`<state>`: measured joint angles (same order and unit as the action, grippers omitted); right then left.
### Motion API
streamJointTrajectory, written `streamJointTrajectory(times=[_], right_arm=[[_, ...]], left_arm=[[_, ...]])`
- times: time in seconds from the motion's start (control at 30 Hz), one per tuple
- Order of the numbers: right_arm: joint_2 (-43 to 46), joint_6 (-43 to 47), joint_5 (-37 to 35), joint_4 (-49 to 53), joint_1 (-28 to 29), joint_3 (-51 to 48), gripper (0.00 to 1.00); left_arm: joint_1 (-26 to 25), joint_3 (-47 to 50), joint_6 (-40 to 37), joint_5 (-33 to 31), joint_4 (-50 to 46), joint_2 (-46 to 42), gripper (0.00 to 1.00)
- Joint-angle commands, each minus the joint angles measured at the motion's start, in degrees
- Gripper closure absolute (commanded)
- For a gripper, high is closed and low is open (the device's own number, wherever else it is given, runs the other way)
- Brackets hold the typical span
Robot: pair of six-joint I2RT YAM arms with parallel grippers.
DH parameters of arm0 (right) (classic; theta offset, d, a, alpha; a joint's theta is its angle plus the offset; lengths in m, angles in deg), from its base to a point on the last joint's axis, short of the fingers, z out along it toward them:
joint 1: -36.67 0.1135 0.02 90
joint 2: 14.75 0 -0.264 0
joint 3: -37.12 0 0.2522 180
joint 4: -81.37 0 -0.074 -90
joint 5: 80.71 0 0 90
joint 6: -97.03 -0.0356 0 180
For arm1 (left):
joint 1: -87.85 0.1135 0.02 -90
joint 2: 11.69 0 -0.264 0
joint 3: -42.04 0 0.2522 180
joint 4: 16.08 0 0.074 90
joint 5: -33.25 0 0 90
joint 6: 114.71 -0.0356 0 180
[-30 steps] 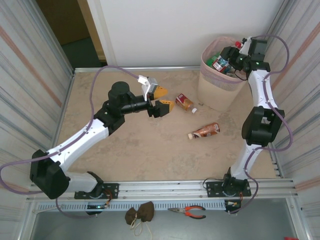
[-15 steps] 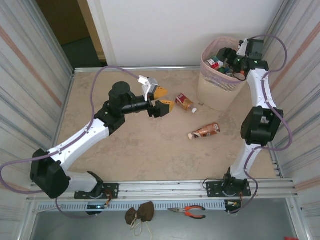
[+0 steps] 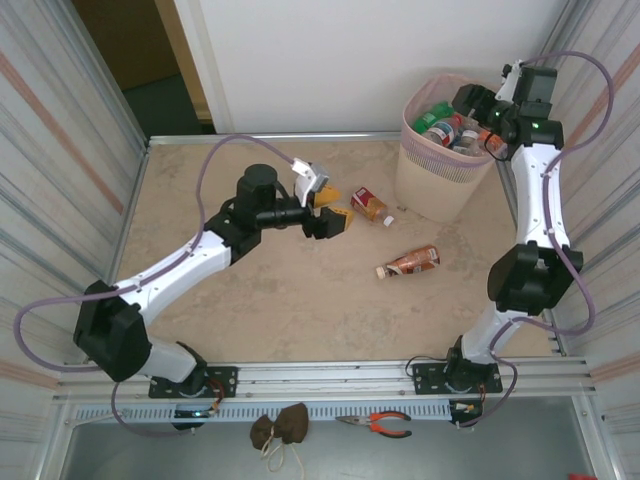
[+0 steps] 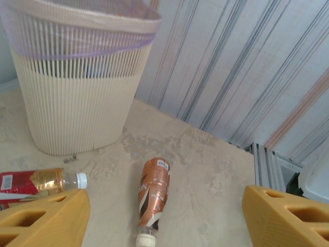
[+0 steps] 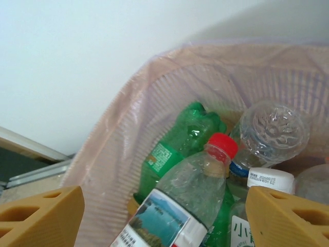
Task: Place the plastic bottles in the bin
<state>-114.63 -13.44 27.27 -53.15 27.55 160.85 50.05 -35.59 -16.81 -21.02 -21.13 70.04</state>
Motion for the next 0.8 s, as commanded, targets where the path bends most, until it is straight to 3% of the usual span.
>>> streamJointTrajectory(times=[0.0,0.27,0.47,0.77], right_arm=[[4.54,1.75,-0.24,0.28,-0.07,-2.08,0.20],[13.96,2.19,-0.51,-1.22,-0.67,-12.58,0.21],[21.37,2.67,-0.77,-1.50,-1.46,-19.92,0.22],[30.27,2.98,-1.16,-0.49,-2.21,-28.04,0.22]], left_arm=[[-1.85,-3.93,-4.90,-1.13,-4.64,2.38,0.23],[-6.97,-12.41,-16.25,-4.25,-17.87,12.08,0.25],[-12.31,-19.19,-25.45,-10.25,-27.90,20.21,0.25],[-17.83,-29.09,-30.92,-19.35,-38.32,31.44,0.26]])
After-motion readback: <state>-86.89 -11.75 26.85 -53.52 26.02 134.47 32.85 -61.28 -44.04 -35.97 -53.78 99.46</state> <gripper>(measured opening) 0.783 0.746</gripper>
